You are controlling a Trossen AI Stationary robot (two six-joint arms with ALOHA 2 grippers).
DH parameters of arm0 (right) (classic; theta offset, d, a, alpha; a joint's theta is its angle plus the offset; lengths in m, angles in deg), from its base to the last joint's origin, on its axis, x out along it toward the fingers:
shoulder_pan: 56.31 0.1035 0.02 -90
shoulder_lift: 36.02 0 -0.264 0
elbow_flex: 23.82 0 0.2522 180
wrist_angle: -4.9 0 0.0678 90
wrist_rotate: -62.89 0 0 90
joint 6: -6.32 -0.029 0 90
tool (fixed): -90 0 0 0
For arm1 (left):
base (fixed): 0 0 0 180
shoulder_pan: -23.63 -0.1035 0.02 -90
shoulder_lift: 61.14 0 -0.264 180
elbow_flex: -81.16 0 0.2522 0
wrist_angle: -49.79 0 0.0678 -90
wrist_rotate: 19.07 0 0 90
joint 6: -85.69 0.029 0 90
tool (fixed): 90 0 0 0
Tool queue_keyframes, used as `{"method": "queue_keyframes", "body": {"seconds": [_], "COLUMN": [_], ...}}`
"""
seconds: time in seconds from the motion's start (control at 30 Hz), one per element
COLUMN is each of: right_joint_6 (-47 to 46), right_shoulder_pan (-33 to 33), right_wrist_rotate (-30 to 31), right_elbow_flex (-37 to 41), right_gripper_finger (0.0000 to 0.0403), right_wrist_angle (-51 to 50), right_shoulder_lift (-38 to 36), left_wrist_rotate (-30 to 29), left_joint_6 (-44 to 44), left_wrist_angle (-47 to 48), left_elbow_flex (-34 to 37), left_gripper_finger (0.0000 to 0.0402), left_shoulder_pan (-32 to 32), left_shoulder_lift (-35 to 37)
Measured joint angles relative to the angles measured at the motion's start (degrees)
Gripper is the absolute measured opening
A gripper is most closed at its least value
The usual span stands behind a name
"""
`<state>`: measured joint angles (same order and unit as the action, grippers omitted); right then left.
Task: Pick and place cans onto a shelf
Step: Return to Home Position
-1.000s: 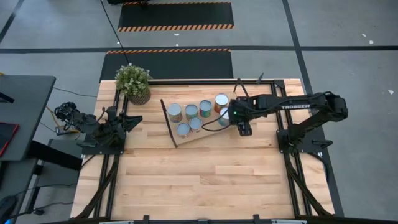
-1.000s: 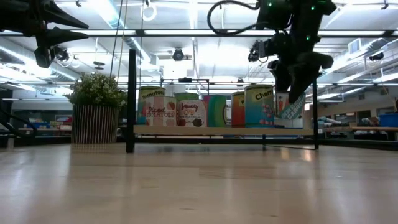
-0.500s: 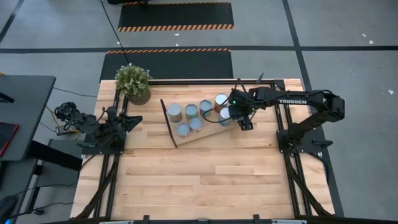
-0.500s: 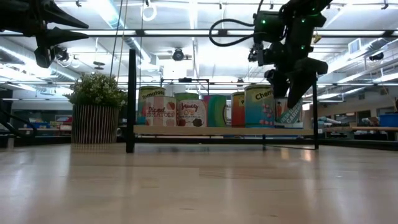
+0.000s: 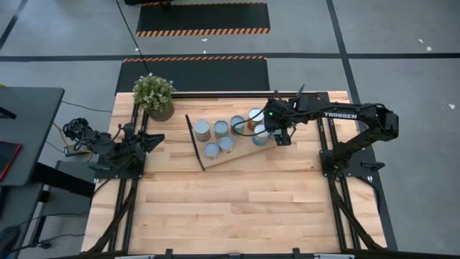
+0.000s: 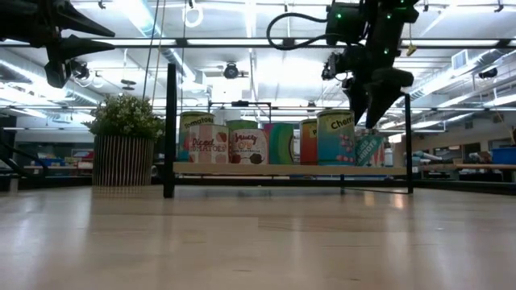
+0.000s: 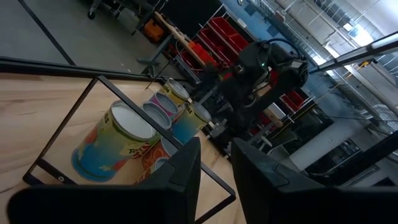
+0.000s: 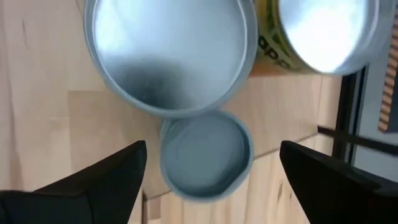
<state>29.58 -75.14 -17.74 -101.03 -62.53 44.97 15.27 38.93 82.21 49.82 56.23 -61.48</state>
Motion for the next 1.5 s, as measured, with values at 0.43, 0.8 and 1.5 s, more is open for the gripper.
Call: {"method": "queue_keyframes", "body": {"seconds": [0.43,0.8,1.5], "right_joint_6": [-25.64,-44.58,-65.94], "right_shoulder_pan": [3.58,12.45,5.68], "right_wrist_rotate": [-4.95,3.82,5.31], "right_elbow_flex": [-5.33,10.52,40.16], "right_gripper_finger": [0.0375,0.0375,0.0319], "right_wrist_angle": [-2.65,15.54,41.32], "right_shoulder_lift": [-5.61,-27.17,-57.21], "left_wrist_rotate": [0.0,0.0,4.41], "left_joint_6": [0.0,0.0,6.82], "left_wrist_angle": [0.0,0.0,-7.04], "left_elbow_flex": [0.0,0.0,0.0], "left_gripper_finger": [0.0096,0.0096,0.0096], "left_shoulder_pan": [0.0,0.02,-1.74], "left_shoulder_lift": [0.0,0.0,0.02]}}
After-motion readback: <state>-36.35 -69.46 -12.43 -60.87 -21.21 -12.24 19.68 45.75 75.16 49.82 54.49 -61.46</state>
